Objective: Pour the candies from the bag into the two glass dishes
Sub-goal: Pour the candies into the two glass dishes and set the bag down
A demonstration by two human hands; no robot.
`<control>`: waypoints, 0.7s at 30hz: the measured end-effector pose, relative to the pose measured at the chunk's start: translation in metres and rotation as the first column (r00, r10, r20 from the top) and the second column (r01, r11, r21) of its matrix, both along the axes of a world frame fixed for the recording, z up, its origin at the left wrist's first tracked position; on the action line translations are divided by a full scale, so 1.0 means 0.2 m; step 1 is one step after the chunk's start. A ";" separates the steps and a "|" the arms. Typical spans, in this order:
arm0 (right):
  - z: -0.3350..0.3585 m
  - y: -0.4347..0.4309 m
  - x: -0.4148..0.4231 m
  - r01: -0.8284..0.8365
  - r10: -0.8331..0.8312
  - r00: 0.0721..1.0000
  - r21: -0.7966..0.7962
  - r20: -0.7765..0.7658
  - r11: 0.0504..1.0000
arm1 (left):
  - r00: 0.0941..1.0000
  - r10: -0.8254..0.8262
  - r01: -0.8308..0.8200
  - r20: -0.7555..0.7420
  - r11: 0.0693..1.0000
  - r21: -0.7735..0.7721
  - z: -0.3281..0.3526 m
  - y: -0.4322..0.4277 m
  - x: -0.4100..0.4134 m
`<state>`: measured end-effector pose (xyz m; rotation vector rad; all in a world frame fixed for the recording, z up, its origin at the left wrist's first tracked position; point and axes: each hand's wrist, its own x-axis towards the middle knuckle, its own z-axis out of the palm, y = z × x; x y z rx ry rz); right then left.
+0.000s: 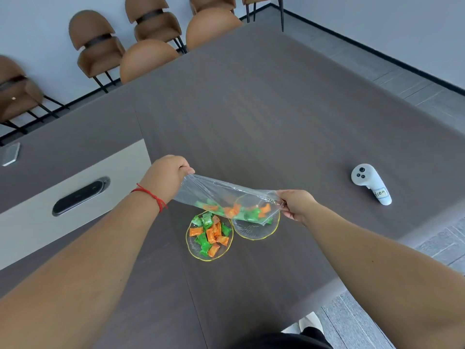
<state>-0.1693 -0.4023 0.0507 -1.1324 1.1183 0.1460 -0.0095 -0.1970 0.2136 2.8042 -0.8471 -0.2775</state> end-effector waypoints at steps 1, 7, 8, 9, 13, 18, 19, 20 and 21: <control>0.00 0.00 0.00 -0.004 0.004 1.000 -0.004 -0.003 1.000 | 1.000 0.005 -0.005 -0.010 1.000 0.023 0.01 0.00 -0.01; 0.00 0.01 0.02 -0.030 0.030 1.000 0.000 0.000 1.000 | 1.000 0.025 -0.024 -0.011 0.998 0.066 0.03 0.01 -0.02; 0.00 0.01 0.02 -0.036 0.036 0.999 -0.003 0.002 0.999 | 1.000 0.029 -0.028 -0.013 0.998 0.060 0.02 0.02 -0.02; 0.00 0.01 0.02 -0.042 0.042 0.999 -0.005 0.003 0.999 | 0.999 0.036 -0.035 -0.015 0.998 0.049 0.02 0.03 -0.02; 0.00 0.03 0.04 -0.067 0.067 0.998 -0.023 -0.002 0.998 | 0.998 0.054 -0.053 0.032 0.998 -0.037 0.00 0.08 -0.02; 0.00 0.05 0.05 -0.105 0.105 0.994 -0.039 -0.005 0.994 | 0.995 0.029 -0.019 0.092 0.994 -0.105 0.04 0.08 -0.05; 0.00 0.05 0.05 -0.116 0.115 0.993 -0.045 -0.010 0.992 | 0.995 0.025 -0.012 0.102 0.992 -0.124 0.05 0.08 -0.06; 0.01 0.06 0.05 -0.121 0.120 0.993 -0.047 -0.016 0.992 | 0.994 0.022 -0.007 0.107 0.990 -0.137 0.06 0.08 -0.07; 0.01 0.06 0.04 -0.121 0.121 0.992 -0.047 -0.022 0.991 | 0.994 0.016 0.001 0.111 0.989 -0.147 0.07 0.07 -0.08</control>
